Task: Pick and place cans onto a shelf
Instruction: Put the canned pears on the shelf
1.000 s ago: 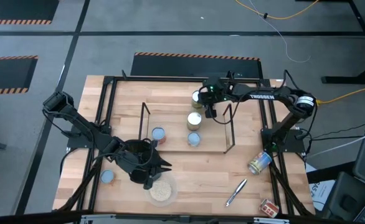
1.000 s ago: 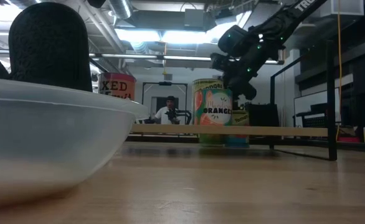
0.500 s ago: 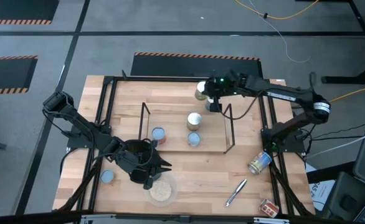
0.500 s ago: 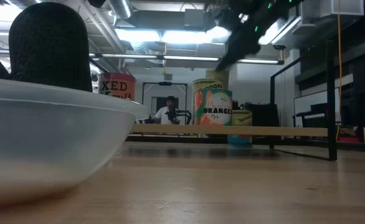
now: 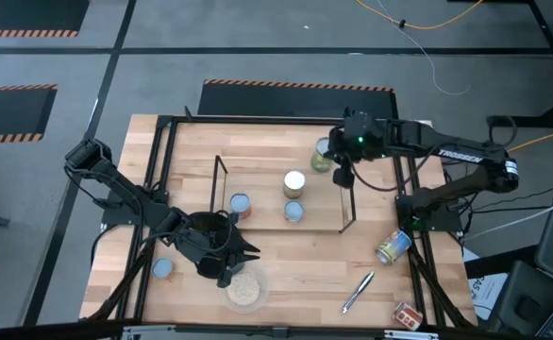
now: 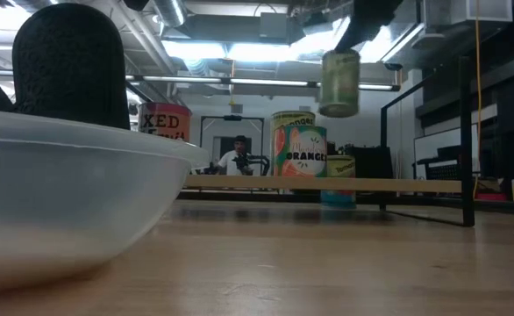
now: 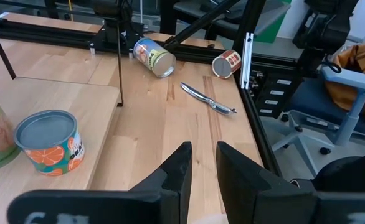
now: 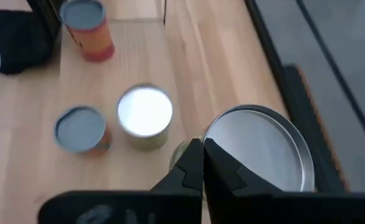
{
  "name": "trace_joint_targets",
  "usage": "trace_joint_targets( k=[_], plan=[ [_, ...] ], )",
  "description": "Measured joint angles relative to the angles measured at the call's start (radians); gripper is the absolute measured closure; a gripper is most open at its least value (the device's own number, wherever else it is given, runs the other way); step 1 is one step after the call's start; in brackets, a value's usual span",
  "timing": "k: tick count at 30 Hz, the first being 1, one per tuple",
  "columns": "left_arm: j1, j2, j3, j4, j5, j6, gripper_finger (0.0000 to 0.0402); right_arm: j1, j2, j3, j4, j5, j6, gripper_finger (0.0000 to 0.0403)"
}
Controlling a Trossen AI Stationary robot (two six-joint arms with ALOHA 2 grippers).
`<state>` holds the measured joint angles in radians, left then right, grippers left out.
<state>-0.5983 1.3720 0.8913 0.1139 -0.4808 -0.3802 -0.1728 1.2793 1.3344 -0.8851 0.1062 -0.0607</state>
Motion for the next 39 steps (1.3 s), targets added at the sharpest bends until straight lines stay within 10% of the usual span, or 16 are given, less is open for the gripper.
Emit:
trace_joint_targets(
  k=[14, 39],
  plan=[
    [0.0, 0.0, 0.0, 0.0, 0.002, 0.001, 0.0335, 0.141, 0.008, -0.219, 0.098, 0.175, 0.244, 0.0401],
    [0.0, 0.0, 0.0, 0.0, 0.004, -0.001, 0.0335, 0.158, 0.008, -0.425, 0.347, 0.154, 0.266, 0.0388]
  ],
)
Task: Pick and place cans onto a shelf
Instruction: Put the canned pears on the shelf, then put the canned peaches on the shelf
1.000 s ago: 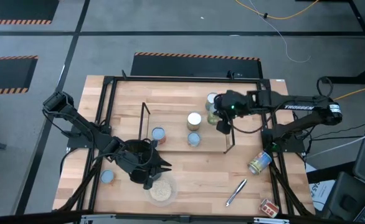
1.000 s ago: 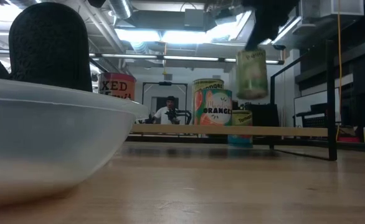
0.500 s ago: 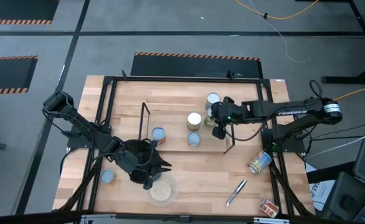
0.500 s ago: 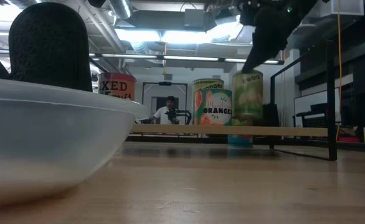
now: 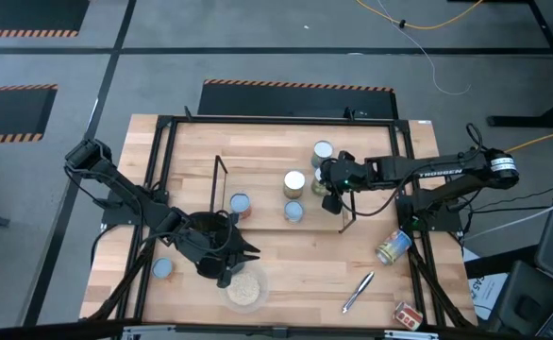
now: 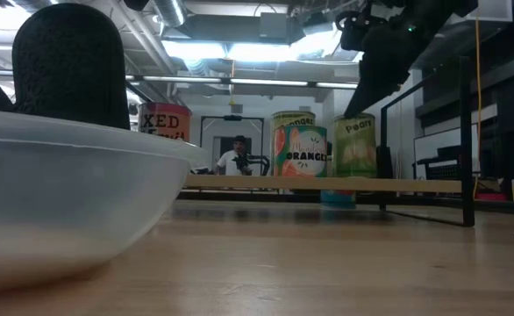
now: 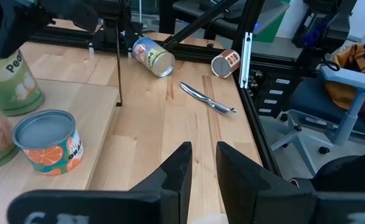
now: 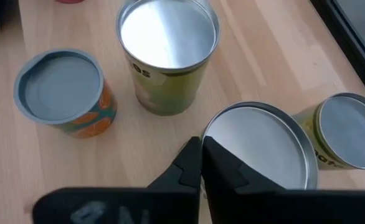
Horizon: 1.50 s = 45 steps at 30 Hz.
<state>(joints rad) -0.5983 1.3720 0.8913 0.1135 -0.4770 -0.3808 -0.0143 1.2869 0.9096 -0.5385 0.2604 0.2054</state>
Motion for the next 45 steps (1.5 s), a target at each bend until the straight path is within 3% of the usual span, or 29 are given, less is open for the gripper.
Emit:
trace_joint_targets(
  k=[16, 28, 37, 45],
  plan=[
    [0.0, 0.0, 0.0, 0.0, 0.0, 0.0, 0.0335, 0.0, 0.0, 0.0, 0.012, -0.028, -0.001, 0.0371],
    [0.0, 0.0, 0.0, 0.0, 0.0, -0.003, 0.0335, 0.0, 0.0, 0.0, 0.019, -0.052, -0.004, 0.0298],
    [0.0, 0.0, 0.0, 0.0, 0.0, -0.005, 0.0335, 0.0, 0.0, 0.007, 0.011, -0.052, -0.012, 0.0296],
    [0.0, 0.0, 0.0, 0.001, 0.0, -0.004, 0.0335, 0.0, -0.01, 0.101, -0.038, -0.052, -0.073, 0.0295]
  ],
)
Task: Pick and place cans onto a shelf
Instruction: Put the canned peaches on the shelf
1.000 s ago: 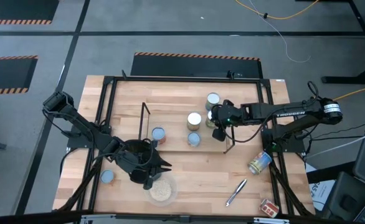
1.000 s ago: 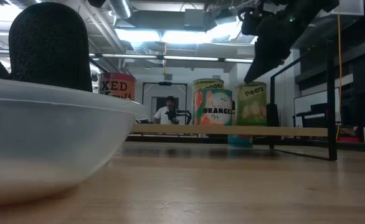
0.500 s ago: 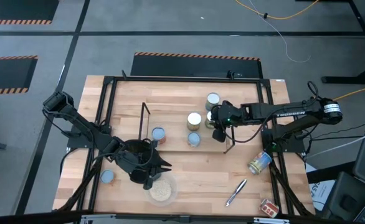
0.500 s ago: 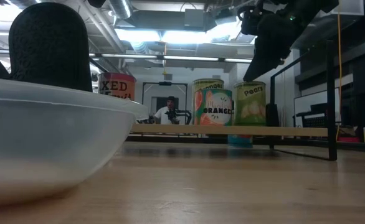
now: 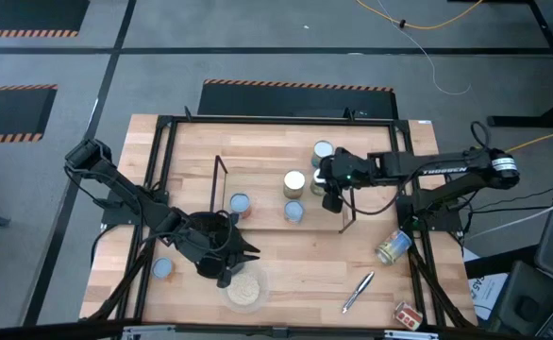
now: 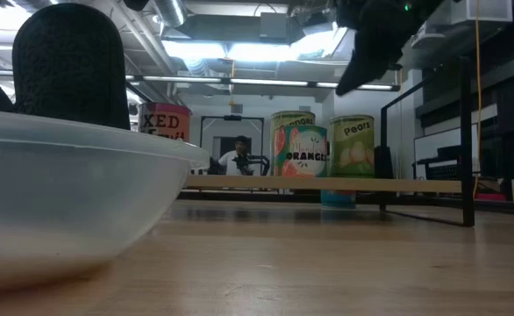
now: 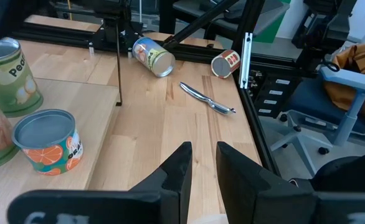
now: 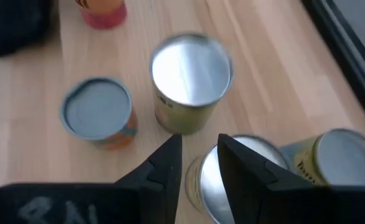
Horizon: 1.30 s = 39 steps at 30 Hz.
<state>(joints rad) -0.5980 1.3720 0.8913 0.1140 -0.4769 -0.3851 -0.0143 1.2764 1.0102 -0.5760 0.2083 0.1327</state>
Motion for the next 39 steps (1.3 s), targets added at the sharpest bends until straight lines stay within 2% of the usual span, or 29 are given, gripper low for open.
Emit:
trace_joint_targets(
  k=[2, 8, 16, 21, 25, 30, 35, 39],
  plan=[
    [0.0, 0.0, 0.0, 0.0, 0.0, 0.0, 0.0335, 0.0, -0.006, 0.033, -0.029, -0.012, -0.012, 0.0295],
    [0.0, 0.0, 0.0, 0.0, 0.0, 0.001, 0.0335, 0.015, -0.039, 0.118, -0.126, -0.136, -0.009, 0.0295],
    [0.0, 0.0, 0.0, 0.0, 0.0, 0.003, 0.0335, 0.164, -0.111, 0.167, -0.222, -0.159, 0.108, 0.0295],
    [0.0, 0.0, 0.0, 0.0, 0.0, 0.003, 0.0335, 0.298, -0.149, 0.167, -0.311, -0.16, 0.27, 0.0295],
    [0.0, 0.0, 0.0, 0.0, 0.0, 0.003, 0.0335, 0.415, -0.156, 0.167, -0.396, -0.16, 0.465, 0.0295],
    [0.0, 0.0, 0.0, 0.0, 0.0, 0.003, 0.0335, 0.543, -0.156, 0.147, -0.409, -0.16, 0.68, 0.0295],
    [0.0, 0.0, 0.0, 0.0, 0.0, 0.004, 0.0335, 0.624, -0.152, 0.128, -0.409, -0.16, 0.823, 0.0295],
    [0.0, 0.0, 0.0, 0.0, 0.0, 0.004, 0.0335, 0.662, -0.139, 0.128, -0.407, -0.16, 0.877, 0.0295]
  ],
)
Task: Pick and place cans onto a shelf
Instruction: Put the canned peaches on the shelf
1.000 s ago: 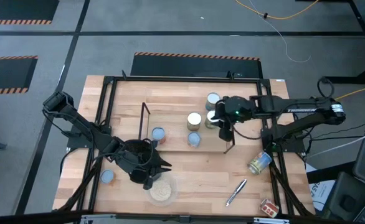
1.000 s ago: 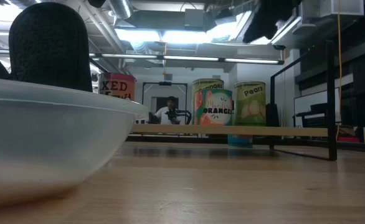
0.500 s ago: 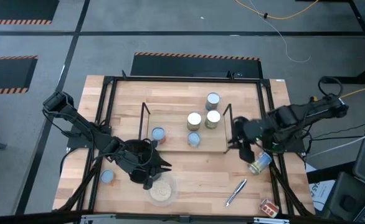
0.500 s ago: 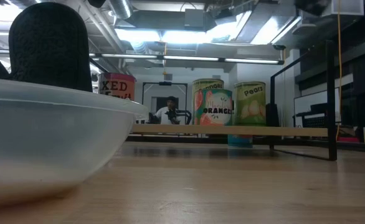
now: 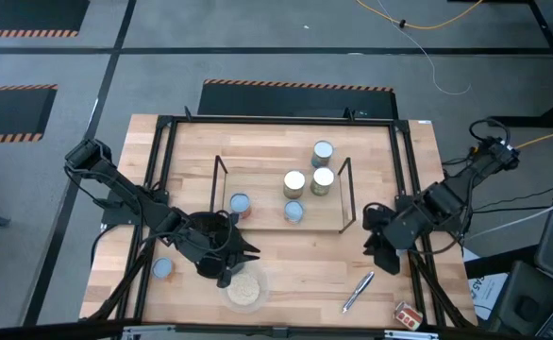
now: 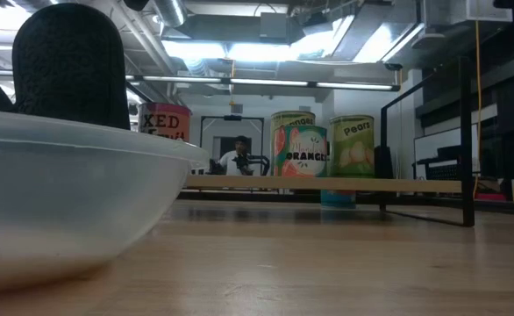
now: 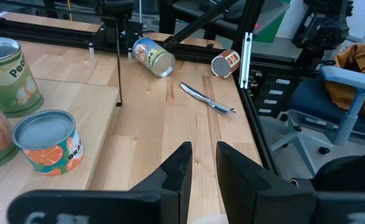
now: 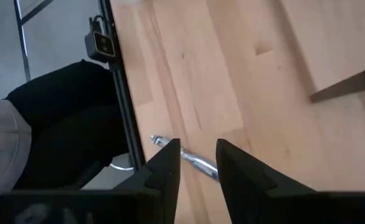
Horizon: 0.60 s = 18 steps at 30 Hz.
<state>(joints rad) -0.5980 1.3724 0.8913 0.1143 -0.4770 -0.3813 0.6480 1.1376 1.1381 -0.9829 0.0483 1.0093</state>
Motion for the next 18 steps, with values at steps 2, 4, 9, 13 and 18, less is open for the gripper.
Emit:
trace_joint_targets(
  k=[2, 4, 9, 13, 18],
  plan=[
    [0.0, 0.0, 0.0, 0.0, 0.0, 0.0, 0.0335, 0.016, 0.008, 0.0, -0.001, -0.001, 0.021, 0.0295],
    [0.0, 0.0, 0.0, 0.0, 0.0, 0.0, 0.0335, 0.032, 0.016, 0.0, -0.004, -0.021, 0.055, 0.0295],
    [0.0, 0.0, 0.0, 0.0, 0.0, 0.0, 0.0335, 0.088, 0.057, 0.0, -0.016, -0.062, 0.179, 0.0295],
    [0.0, 0.0, 0.0, 0.0, 0.0, 0.0, 0.0335, 0.131, 0.107, 0.0, -0.049, -0.064, 0.297, 0.0295],
    [0.0, 0.0, 0.0, 0.0, 0.0, 0.0, 0.0335, 0.152, 0.182, 0.0, -0.103, -0.114, 0.427, 0.0295]
  ],
)
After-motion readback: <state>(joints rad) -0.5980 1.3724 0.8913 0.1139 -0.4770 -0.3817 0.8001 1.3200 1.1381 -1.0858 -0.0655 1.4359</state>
